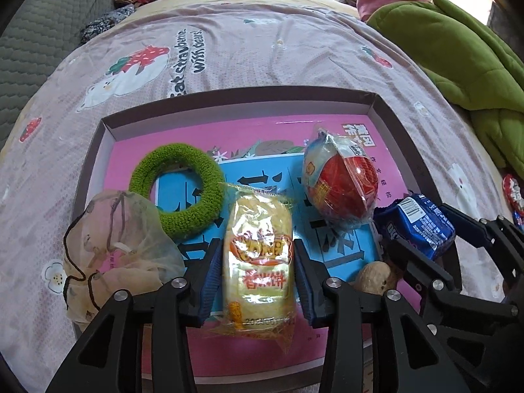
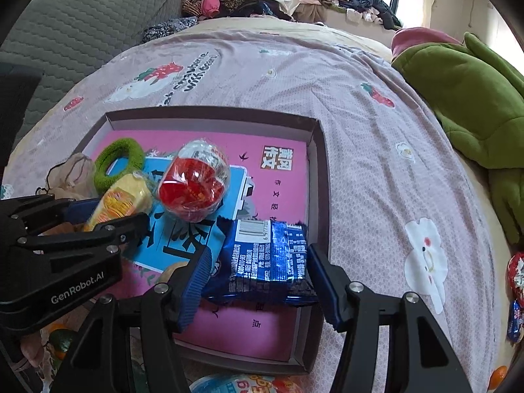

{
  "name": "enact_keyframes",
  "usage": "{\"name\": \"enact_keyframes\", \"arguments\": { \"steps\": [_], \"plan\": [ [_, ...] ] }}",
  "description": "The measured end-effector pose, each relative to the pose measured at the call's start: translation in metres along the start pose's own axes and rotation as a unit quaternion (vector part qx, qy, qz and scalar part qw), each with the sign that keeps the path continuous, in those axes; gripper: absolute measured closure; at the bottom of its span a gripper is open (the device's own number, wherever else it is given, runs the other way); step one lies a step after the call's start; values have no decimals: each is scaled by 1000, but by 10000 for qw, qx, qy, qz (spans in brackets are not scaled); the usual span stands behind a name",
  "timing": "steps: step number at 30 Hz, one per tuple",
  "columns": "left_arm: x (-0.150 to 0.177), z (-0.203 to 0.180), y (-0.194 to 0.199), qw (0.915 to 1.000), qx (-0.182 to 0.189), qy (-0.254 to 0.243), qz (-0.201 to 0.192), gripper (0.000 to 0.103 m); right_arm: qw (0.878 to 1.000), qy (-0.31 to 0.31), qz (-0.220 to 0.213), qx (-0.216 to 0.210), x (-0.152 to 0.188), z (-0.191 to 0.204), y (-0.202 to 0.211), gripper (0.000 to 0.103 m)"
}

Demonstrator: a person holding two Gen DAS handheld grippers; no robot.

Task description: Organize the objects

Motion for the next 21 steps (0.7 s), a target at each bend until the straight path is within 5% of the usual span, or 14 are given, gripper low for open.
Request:
{"name": "enact_keyframes", "arguments": {
  "steps": [4,21],
  "plan": [
    [3,-3,5,9998,-157,-145,-33,48,10000,5,-41,16,-1,-1,3,43],
    [13,-4,65,9995,-73,95,-307,42,9982,-230,-533,-114,-2,-18,59,43]
  ]
}}
Point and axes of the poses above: each gripper's, at about its wrist camera, not at the fingertips, and y roughly against the way its jaws point, z to its left, x to its underside, the point moved 4 cm from there along -y, roughly the way its jaws point, and after that the axes turned 8 degrees about x, right-handed, at the moved point
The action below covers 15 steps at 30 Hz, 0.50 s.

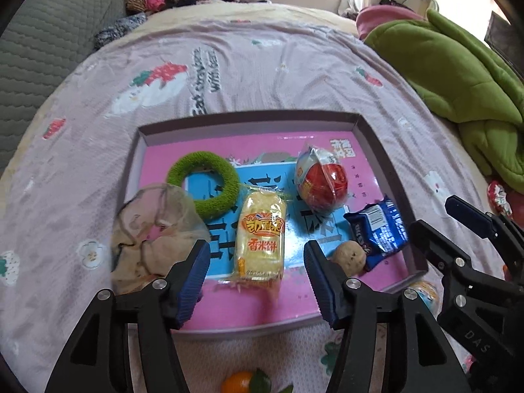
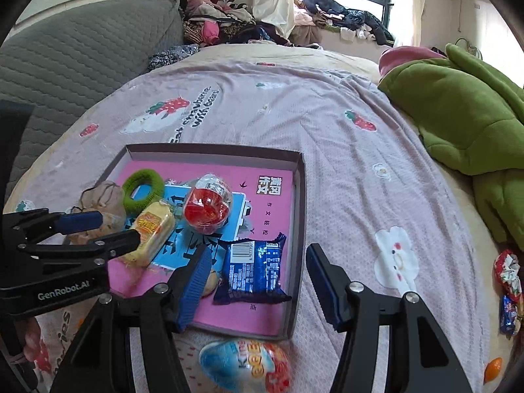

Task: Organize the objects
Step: 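Open the left gripper on the bread package while the right gripper releases the biscuit packet, then withdraw both grippers up and back from the tray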

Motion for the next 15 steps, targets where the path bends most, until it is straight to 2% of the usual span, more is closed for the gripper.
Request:
{"name": "enact_keyframes", "arguments": {
  "steps": [8,15],
  "plan": [
    [5,-8,48,9986,-271,-148,-421,41,9993,-134,-319,-157,-4,1,42,43],
    [8,-12,84,9977,-153,-59,-662,40,9984,-42,-544,-133,-6,6,75,43]
  ]
}}
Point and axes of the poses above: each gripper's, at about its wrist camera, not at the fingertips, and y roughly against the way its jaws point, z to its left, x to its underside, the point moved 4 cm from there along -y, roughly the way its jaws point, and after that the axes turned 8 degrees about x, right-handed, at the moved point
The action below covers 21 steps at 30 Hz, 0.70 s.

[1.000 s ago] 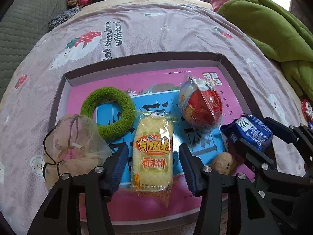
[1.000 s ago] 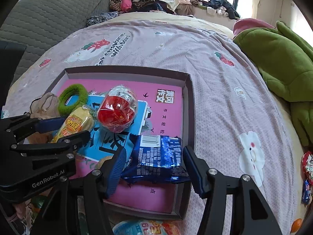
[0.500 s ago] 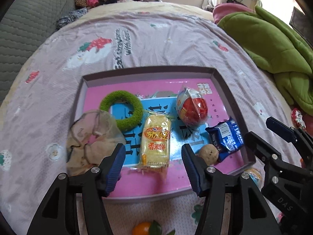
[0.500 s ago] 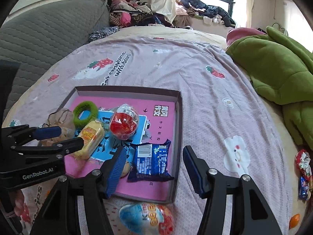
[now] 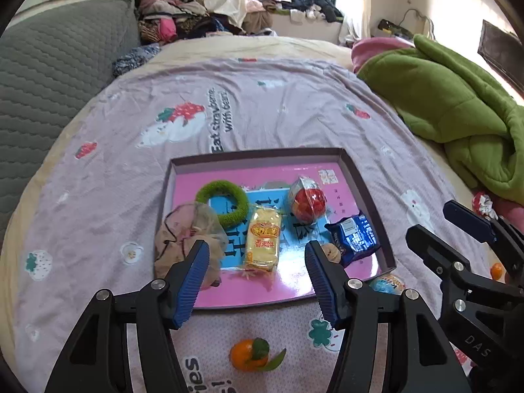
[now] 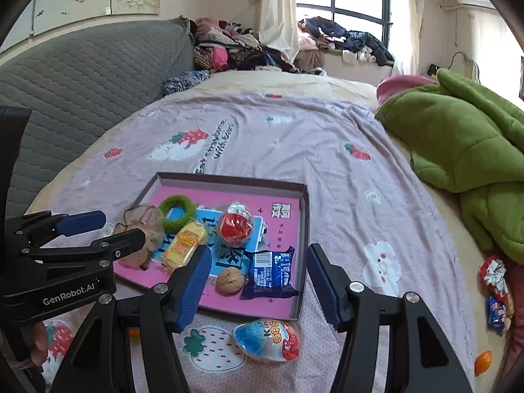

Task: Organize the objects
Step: 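Withdraw both grippers up and back from the tray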

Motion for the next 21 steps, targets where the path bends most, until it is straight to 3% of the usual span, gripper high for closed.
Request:
{"name": "enact_keyframes", "arguments": {
  "steps": [21],
  "plan": [
    [10,-10,81,9992,59,-18,-408,39,9983,209,-540,-65,-6,7,81,40]
  ]
}}
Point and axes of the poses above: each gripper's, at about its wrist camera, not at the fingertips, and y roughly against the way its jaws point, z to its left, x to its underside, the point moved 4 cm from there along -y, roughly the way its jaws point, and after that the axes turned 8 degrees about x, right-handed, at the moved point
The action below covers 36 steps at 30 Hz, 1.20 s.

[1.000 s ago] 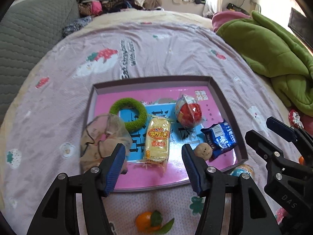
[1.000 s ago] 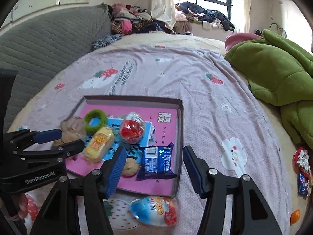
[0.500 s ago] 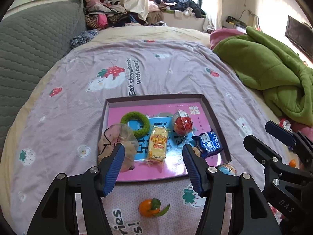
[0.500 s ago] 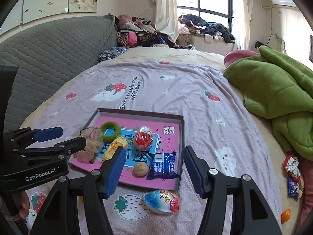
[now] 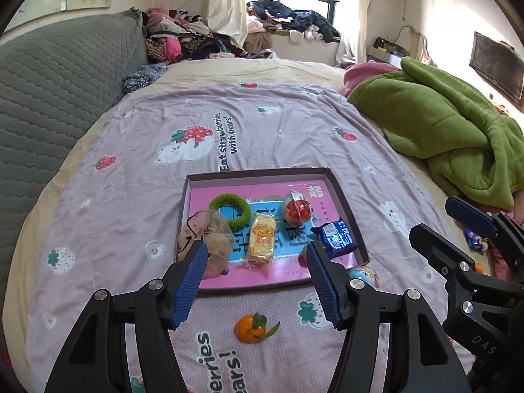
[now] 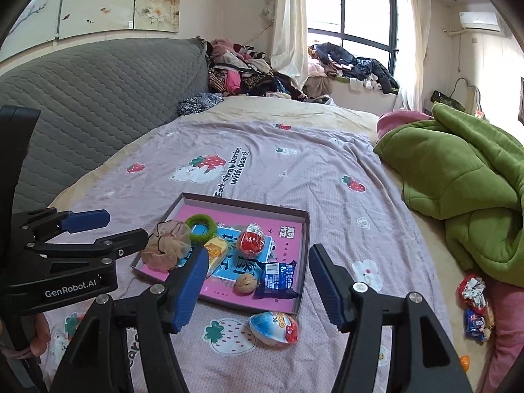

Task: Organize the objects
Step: 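Withdraw both grippers up and back from the tray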

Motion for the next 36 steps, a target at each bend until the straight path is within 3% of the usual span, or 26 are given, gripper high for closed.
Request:
{"name": "enact_keyframes", "arguments": {
  "steps": [13,36],
  "plan": [
    [28,-1,28,10000,-19,-11,-59,38,9999,130,-95,37,25,1,31,37],
    [89,-4,36,10000,-2,-60,55,38,9994,238,-250,51,77,5,57,36]
  ]
}}
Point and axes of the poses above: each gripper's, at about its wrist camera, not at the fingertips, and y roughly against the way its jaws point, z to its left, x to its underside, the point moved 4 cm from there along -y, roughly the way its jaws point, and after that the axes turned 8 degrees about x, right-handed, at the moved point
